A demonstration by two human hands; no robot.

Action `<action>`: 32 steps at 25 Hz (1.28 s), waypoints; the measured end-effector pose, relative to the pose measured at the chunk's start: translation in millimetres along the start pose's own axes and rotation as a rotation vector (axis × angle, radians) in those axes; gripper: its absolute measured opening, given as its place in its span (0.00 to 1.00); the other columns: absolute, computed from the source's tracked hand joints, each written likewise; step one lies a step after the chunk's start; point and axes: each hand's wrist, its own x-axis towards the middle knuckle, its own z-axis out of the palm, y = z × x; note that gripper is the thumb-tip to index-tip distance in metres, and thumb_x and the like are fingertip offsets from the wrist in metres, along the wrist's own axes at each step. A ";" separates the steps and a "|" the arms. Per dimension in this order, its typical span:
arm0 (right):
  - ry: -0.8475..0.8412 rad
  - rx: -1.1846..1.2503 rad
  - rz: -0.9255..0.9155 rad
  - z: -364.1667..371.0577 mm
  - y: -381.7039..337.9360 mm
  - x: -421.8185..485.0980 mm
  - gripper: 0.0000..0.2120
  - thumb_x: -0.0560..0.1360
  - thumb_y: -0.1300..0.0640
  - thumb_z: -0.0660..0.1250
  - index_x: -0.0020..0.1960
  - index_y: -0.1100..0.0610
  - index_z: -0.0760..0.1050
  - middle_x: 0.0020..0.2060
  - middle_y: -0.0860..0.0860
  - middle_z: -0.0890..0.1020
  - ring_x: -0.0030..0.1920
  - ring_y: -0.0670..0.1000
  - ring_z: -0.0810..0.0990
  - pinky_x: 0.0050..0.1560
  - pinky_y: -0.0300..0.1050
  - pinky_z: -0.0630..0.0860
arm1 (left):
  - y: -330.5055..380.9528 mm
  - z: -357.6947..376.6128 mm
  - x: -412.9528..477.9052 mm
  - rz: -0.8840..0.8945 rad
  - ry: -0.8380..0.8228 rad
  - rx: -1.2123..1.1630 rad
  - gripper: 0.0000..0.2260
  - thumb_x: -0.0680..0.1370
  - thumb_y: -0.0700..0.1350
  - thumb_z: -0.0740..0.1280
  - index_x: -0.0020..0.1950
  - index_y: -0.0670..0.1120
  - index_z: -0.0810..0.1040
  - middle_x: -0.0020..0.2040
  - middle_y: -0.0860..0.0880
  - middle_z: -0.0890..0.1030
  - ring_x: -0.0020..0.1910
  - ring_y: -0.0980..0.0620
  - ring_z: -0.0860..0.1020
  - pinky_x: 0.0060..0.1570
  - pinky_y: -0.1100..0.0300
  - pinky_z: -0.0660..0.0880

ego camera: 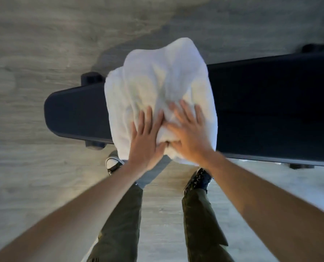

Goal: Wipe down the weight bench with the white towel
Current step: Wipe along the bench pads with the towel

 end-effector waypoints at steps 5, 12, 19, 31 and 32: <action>-0.016 -0.009 -0.063 25.0 10.5 -41.3 0.34 0.73 0.43 0.72 0.77 0.43 0.67 0.83 0.53 0.56 0.83 0.60 0.49 0.80 0.69 0.42 | 9.7 30.8 -28.4 -0.012 -0.034 0.090 0.41 0.79 0.66 0.54 0.86 0.53 0.40 0.86 0.41 0.40 0.85 0.36 0.39 0.80 0.30 0.49; 0.066 -0.091 0.047 -42.4 99.2 44.1 0.29 0.78 0.39 0.55 0.78 0.44 0.64 0.81 0.53 0.61 0.81 0.63 0.55 0.77 0.72 0.44 | 66.1 -32.4 114.7 0.043 0.026 0.083 0.42 0.74 0.66 0.52 0.86 0.56 0.45 0.87 0.43 0.42 0.85 0.35 0.39 0.79 0.27 0.41; 0.074 -0.083 0.056 -26.7 89.3 -15.2 0.28 0.75 0.41 0.66 0.74 0.44 0.71 0.80 0.54 0.64 0.81 0.63 0.56 0.78 0.73 0.46 | 75.9 9.3 57.8 0.100 0.084 0.071 0.43 0.77 0.74 0.48 0.87 0.51 0.46 0.87 0.42 0.43 0.85 0.37 0.40 0.80 0.31 0.40; 0.186 -0.016 0.182 -77.5 183.9 -4.9 0.26 0.78 0.42 0.57 0.74 0.46 0.70 0.80 0.53 0.64 0.81 0.63 0.57 0.77 0.73 0.45 | 171.5 -17.6 157.1 0.127 -0.006 0.102 0.41 0.74 0.69 0.48 0.86 0.58 0.47 0.87 0.45 0.46 0.85 0.37 0.43 0.80 0.29 0.43; 0.220 -0.001 0.203 -85.7 196.8 1.0 0.25 0.77 0.42 0.55 0.72 0.45 0.71 0.79 0.53 0.67 0.80 0.63 0.59 0.77 0.74 0.45 | 180.6 -19.5 174.7 0.142 0.015 0.110 0.39 0.75 0.68 0.49 0.86 0.59 0.48 0.87 0.45 0.48 0.86 0.37 0.45 0.80 0.30 0.45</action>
